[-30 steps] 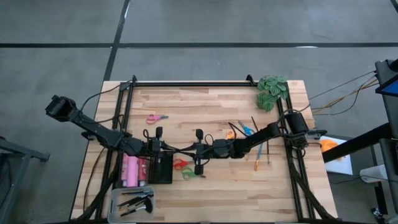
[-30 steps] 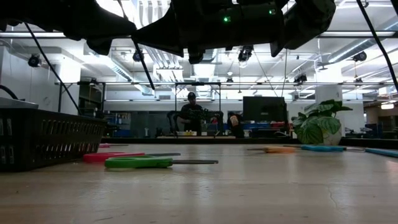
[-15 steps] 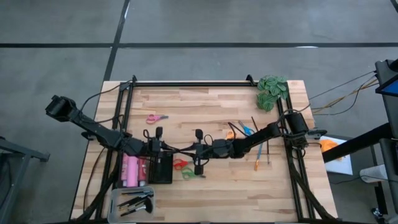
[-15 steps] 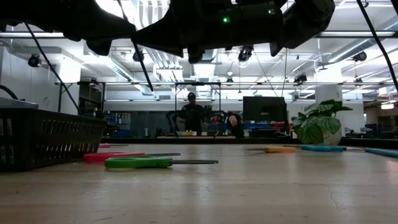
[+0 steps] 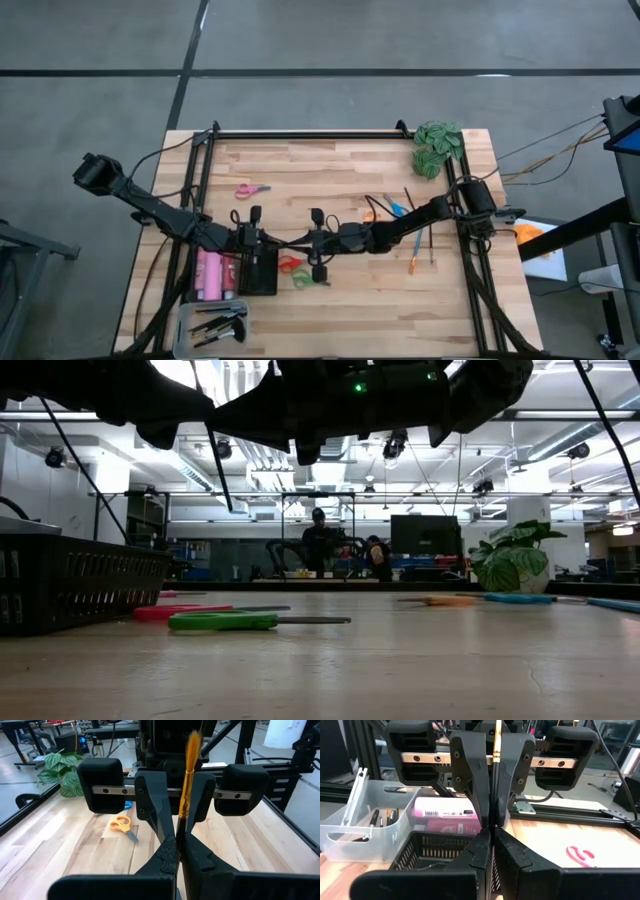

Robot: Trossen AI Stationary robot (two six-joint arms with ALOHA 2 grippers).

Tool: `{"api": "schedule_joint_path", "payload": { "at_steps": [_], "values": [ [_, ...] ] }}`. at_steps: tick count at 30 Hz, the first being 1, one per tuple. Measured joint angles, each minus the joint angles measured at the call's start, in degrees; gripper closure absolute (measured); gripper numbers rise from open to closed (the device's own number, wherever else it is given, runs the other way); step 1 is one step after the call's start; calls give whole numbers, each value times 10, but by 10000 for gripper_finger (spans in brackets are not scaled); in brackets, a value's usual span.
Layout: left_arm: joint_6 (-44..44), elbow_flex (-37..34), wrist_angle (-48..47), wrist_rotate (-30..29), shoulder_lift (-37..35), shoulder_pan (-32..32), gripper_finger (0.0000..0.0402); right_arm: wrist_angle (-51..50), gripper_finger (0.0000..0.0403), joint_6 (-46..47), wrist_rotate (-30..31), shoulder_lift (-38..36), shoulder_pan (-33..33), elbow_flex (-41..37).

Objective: Pick & Place Paint Supplies
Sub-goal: Put the gold paint brush into the transparent bin

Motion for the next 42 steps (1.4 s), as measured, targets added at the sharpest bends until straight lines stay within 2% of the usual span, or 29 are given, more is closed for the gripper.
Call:
{"api": "schedule_joint_path", "payload": {
  "at_steps": [12, 27, 32, 38, 42],
  "values": [
    [0, 0, -7, -2, 0, 0, 401, -29, 387, 49, -1, 0, 0, 13],
    [1, 0, -7, -4, 0, 0, 401, -28, 387, 21, 0, 0, 0, 12],
    [2, 0, -7, -10, 0, 1, 401, -27, 387, -11, 32, 0, 1, 12],
    [2, 0, -7, -10, 0, 1, 401, -27, 387, 20, 37, 0, 1, 12],
    [2, 0, -7, -8, 0, 1, 401, -27, 387, 7, 38, 0, 1, 12]
  ]
}}
